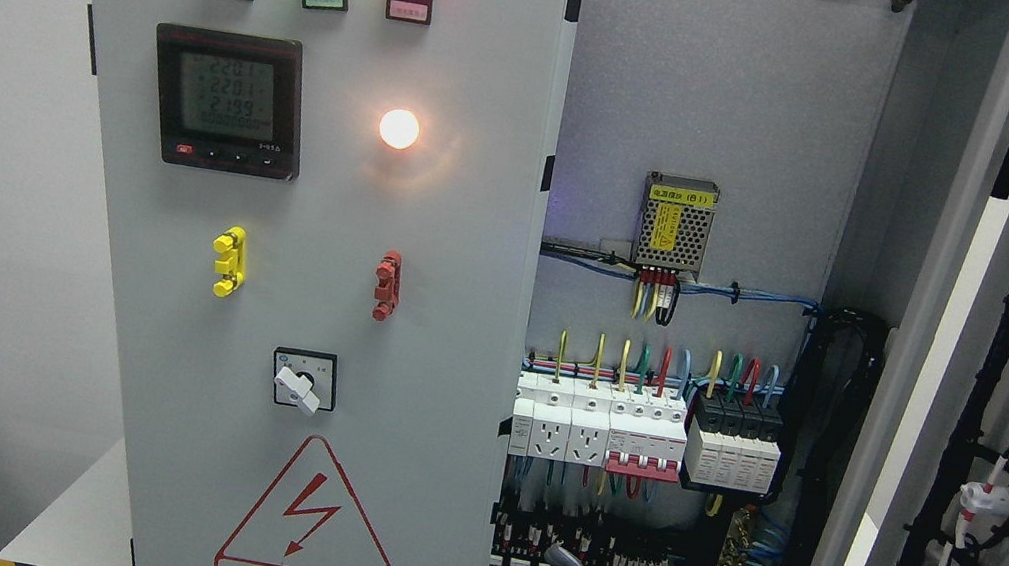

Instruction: Open door with both hands

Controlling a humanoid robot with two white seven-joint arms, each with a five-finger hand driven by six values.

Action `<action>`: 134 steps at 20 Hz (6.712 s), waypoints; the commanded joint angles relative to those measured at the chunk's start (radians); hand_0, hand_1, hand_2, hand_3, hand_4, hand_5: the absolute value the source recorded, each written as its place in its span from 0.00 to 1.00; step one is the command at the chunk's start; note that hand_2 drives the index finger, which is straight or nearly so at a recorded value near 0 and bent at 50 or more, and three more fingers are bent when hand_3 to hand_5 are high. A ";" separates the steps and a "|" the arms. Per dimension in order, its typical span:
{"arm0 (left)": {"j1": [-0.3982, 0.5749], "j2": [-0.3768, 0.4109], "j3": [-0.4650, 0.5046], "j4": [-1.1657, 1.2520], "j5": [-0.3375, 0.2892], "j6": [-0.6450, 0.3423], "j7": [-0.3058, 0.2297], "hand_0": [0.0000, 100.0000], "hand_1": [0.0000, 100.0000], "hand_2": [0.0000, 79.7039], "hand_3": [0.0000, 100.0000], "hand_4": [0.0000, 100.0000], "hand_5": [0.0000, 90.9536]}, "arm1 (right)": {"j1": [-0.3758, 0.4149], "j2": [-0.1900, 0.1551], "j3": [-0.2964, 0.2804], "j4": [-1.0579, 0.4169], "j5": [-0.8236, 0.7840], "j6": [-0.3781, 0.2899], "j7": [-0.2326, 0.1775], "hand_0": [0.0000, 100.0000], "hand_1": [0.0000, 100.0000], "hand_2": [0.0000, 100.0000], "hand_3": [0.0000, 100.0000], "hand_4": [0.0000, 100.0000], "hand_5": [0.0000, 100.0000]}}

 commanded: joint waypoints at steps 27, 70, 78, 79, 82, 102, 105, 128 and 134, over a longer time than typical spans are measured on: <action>0.001 0.000 0.000 0.034 0.000 0.000 0.000 0.00 0.00 0.00 0.00 0.03 0.00 | -0.167 0.002 0.014 0.192 -0.081 0.039 0.010 0.00 0.00 0.00 0.00 0.00 0.00; 0.001 0.000 0.000 0.034 0.002 0.000 0.000 0.00 0.00 0.00 0.00 0.03 0.00 | -0.278 -0.007 0.103 0.247 -0.144 0.071 0.015 0.00 0.00 0.00 0.00 0.00 0.00; 0.001 0.000 0.000 0.034 0.000 0.000 0.000 0.00 0.00 0.00 0.00 0.03 0.00 | -0.296 -0.007 0.118 0.246 -0.161 0.071 0.035 0.00 0.00 0.00 0.00 0.00 0.00; 0.001 0.000 0.000 0.034 0.000 0.000 0.000 0.00 0.00 0.00 0.00 0.03 0.00 | -0.297 -0.007 0.121 0.247 -0.161 0.071 0.038 0.00 0.00 0.00 0.00 0.00 0.00; -0.001 0.000 0.000 0.034 0.000 0.000 0.000 0.00 0.00 0.00 0.00 0.03 0.00 | -0.304 -0.007 0.128 0.253 -0.161 0.071 0.038 0.00 0.00 0.00 0.00 0.00 0.00; 0.001 0.000 0.000 0.034 0.000 0.000 0.000 0.00 0.00 0.00 0.00 0.03 0.00 | -0.347 -0.018 0.131 0.310 -0.206 0.071 0.052 0.00 0.00 0.00 0.00 0.00 0.00; 0.001 0.000 0.000 0.034 0.000 0.000 0.000 0.00 0.00 0.00 0.00 0.03 0.00 | -0.350 -0.029 0.137 0.309 -0.212 0.071 0.053 0.00 0.00 0.00 0.00 0.00 0.00; 0.001 0.000 0.000 0.034 0.000 0.000 0.000 0.00 0.00 0.00 0.00 0.03 0.00 | -0.376 -0.038 0.135 0.342 -0.213 0.070 0.134 0.00 0.00 0.00 0.00 0.00 0.00; 0.001 0.000 0.000 0.034 0.000 0.000 0.000 0.00 0.00 0.00 0.00 0.03 0.00 | -0.386 -0.038 0.134 0.353 -0.215 0.070 0.140 0.00 0.00 0.00 0.00 0.00 0.00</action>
